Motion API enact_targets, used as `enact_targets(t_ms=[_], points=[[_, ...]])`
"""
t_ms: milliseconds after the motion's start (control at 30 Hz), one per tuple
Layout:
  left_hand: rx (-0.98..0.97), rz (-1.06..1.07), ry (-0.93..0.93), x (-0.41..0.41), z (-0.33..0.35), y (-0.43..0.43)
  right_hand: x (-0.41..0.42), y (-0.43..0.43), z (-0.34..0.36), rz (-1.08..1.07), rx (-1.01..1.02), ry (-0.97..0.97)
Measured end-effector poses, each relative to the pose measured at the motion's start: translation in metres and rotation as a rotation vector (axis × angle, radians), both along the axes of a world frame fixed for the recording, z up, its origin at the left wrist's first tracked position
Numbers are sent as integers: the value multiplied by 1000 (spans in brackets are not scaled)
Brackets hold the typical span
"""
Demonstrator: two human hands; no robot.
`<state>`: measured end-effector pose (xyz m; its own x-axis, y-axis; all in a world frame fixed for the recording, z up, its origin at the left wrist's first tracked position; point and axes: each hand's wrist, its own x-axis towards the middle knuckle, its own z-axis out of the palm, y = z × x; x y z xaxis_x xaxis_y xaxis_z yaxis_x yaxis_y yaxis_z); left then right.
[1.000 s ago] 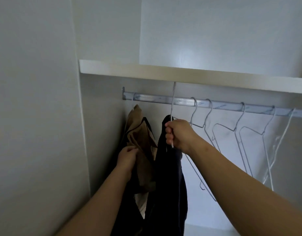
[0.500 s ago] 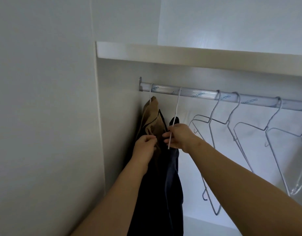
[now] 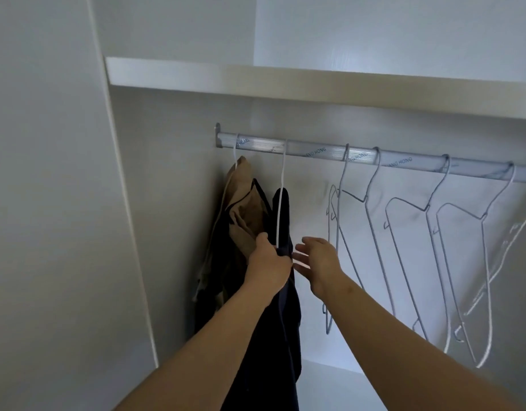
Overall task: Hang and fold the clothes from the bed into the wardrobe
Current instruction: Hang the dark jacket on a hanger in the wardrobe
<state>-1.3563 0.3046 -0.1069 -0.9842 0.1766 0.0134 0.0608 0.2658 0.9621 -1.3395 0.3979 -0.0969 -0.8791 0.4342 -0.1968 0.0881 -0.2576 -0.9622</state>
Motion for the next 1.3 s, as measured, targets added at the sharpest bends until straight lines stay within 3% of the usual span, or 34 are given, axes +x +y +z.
enact_targets(t_ms=[300, 567, 767, 900, 1033, 1200, 1300], points=[[-240, 100, 142, -8, -12, -16, 45, 24, -12, 165, 119, -149], [-105, 258, 141, 2, -24, 10, 73, 40, -6, 253, 159, -209], [-241, 172, 241, 28, -26, 15, 91, 47, -16, 261, 130, -201], [-233, 243, 322, 55, -32, 7, 103, 40, -27, 268, 114, -218], [-30, 234, 105, 92, -45, -3, 122, 27, -38, 255, 79, -290], [-26, 256, -102, 139, -74, -20, 167, 18, -60, 202, 47, -330], [5, 134, -247, 167, -87, -22, 194, 11, -76, 134, 13, -325]])
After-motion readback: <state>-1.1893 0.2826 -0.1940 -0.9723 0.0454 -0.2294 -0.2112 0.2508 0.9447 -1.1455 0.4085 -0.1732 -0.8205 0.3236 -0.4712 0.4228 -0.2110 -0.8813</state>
